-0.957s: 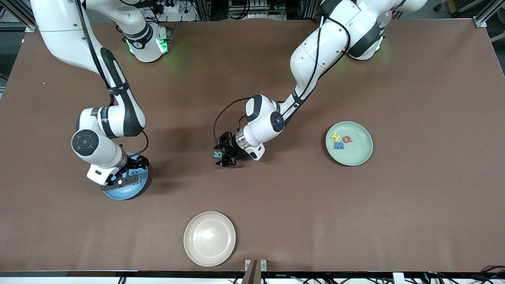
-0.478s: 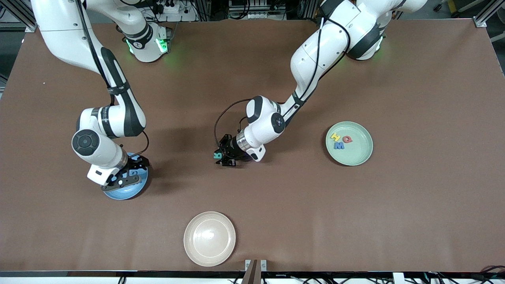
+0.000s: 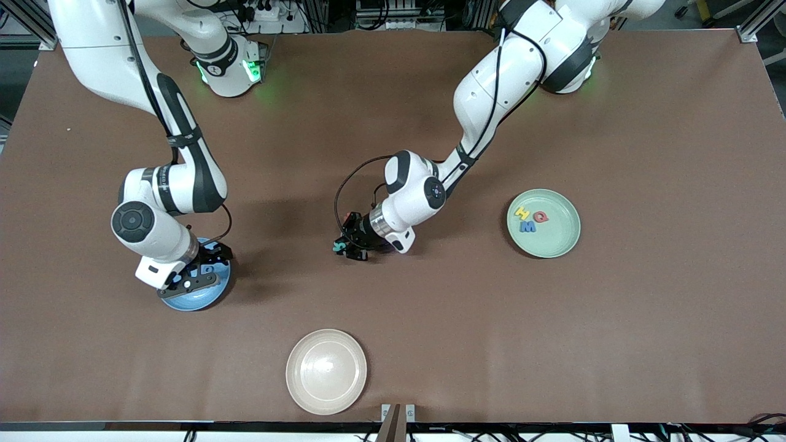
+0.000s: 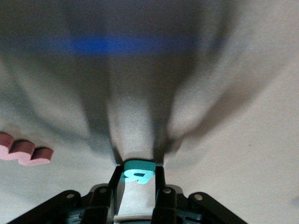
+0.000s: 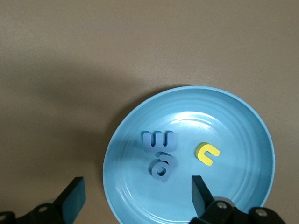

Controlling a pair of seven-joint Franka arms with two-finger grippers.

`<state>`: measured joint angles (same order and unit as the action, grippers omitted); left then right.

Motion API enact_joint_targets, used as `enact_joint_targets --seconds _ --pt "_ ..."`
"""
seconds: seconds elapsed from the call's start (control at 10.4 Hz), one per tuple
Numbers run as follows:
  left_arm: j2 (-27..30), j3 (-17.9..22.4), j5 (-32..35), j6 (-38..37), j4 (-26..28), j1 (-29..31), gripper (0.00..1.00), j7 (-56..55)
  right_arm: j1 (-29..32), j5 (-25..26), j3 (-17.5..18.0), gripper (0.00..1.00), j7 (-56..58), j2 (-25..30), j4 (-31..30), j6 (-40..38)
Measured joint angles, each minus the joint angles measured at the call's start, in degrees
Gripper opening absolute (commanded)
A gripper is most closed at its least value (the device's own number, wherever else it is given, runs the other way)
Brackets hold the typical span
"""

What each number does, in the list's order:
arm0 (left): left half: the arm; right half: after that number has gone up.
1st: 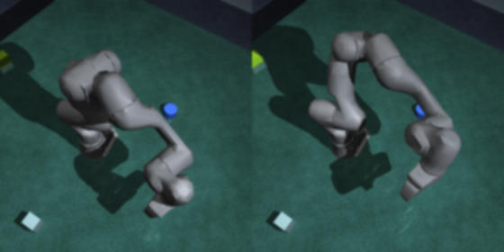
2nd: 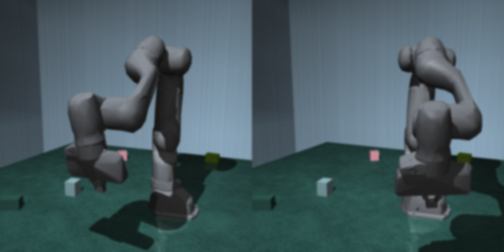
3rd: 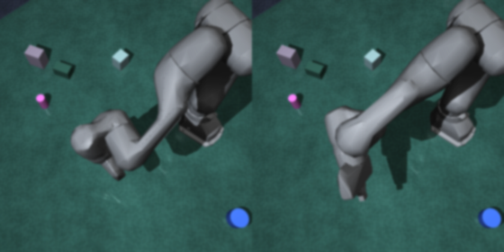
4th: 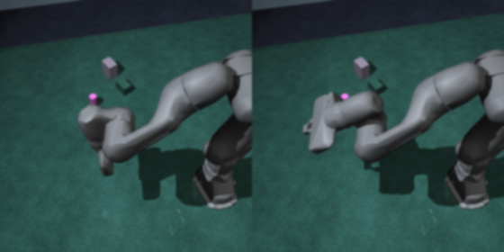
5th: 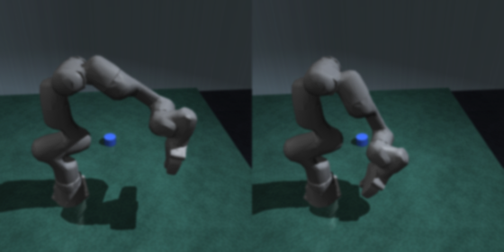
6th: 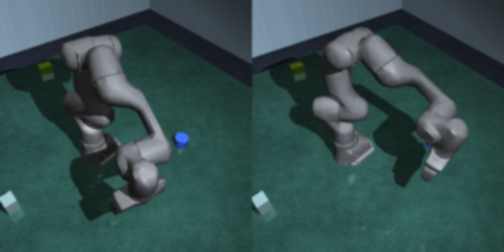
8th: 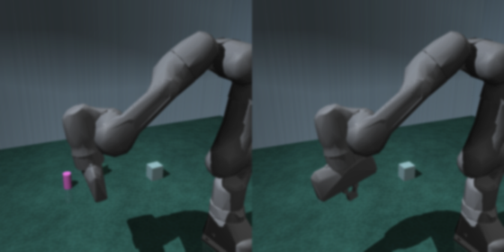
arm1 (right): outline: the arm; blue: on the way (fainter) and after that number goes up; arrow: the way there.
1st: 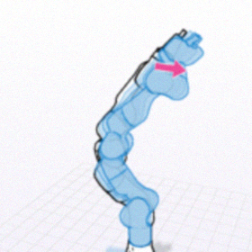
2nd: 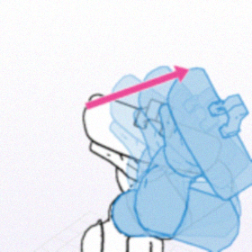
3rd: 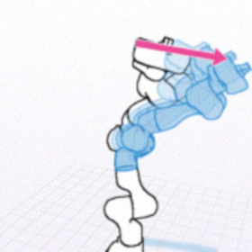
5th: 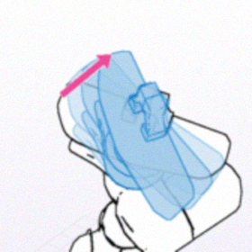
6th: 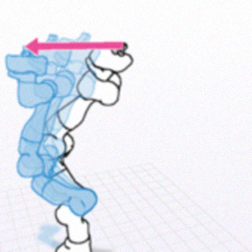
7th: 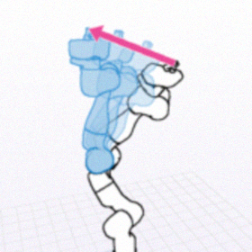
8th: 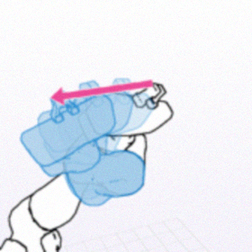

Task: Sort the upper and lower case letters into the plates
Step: 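Carry the teal R to the green plate while the right gripper reaches pink w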

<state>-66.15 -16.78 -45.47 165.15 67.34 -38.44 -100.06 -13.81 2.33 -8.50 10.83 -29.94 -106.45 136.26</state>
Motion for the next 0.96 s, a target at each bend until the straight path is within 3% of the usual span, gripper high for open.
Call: enact_joint_targets --seconds 0.57,0.96 --pt "2.1 0.0 0.1 -9.0 -2.0 4.8 0.1 0.4 -1.7 0.0 0.2 1.0 -4.3 0.0 0.1 -0.1" --pt "5.9 0.0 10.1 -21.2 -2.0 10.8 0.1 3.6 -12.3 0.0 0.6 1.0 -27.2 0.0 0.4 -3.1"
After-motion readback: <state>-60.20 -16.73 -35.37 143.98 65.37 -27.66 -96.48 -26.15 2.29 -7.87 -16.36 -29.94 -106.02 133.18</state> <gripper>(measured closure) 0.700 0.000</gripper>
